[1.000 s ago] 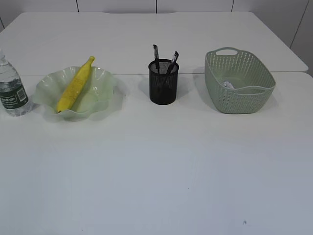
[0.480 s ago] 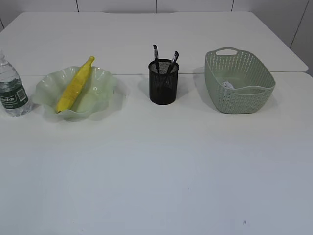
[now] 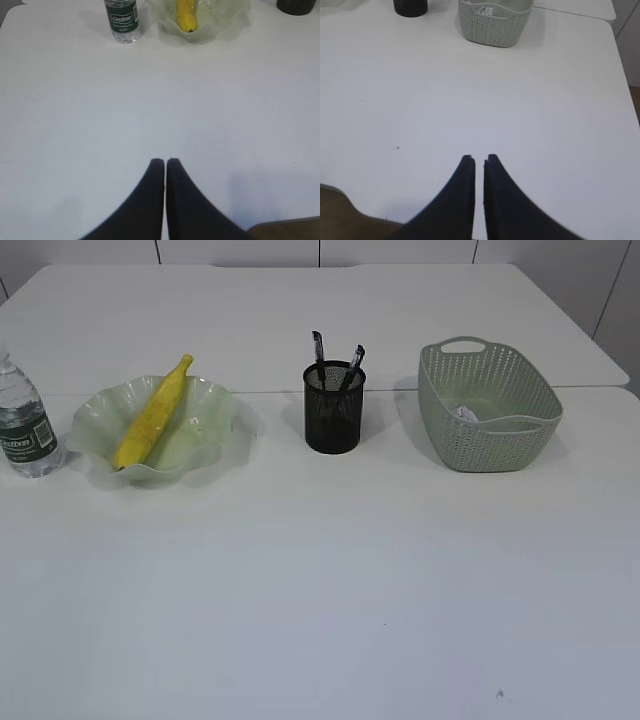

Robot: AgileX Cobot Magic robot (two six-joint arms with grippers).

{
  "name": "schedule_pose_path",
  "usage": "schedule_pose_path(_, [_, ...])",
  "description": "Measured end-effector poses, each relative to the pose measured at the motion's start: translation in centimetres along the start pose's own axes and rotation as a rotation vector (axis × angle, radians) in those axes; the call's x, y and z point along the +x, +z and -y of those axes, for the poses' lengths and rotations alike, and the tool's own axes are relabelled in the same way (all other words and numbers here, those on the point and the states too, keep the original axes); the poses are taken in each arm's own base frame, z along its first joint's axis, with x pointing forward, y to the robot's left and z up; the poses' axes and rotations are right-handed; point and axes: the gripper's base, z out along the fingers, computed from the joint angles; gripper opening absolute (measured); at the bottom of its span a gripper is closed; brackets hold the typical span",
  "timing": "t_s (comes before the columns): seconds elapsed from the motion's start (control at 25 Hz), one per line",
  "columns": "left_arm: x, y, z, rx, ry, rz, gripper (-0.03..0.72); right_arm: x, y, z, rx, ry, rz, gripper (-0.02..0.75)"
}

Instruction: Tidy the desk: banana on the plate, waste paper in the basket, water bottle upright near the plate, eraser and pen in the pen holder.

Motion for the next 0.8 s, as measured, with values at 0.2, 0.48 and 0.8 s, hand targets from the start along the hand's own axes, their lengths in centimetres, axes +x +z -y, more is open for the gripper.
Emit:
schedule_pose_path(0.2, [-0.03, 0.05, 0.06, -0.050, -0.030, -0.001, -0.024, 0.06, -0.14, -0.16, 0.122, 0.071, -0.018, 0.043])
schedule_pose_path(0.48, [-0.04, 0.06, 0.08, -0.061, -0.038, -0.001, -0.024, 0.07, -0.21, -0.26, 0.191, 0.114, -0.027, 0.043])
schedule_pose_path(0.8, [-0.04, 0.06, 0.08, -0.061, -0.038, -0.001, -0.024, 0.06, -0.22, -0.25, 0.197, 0.115, -0.026, 0.043])
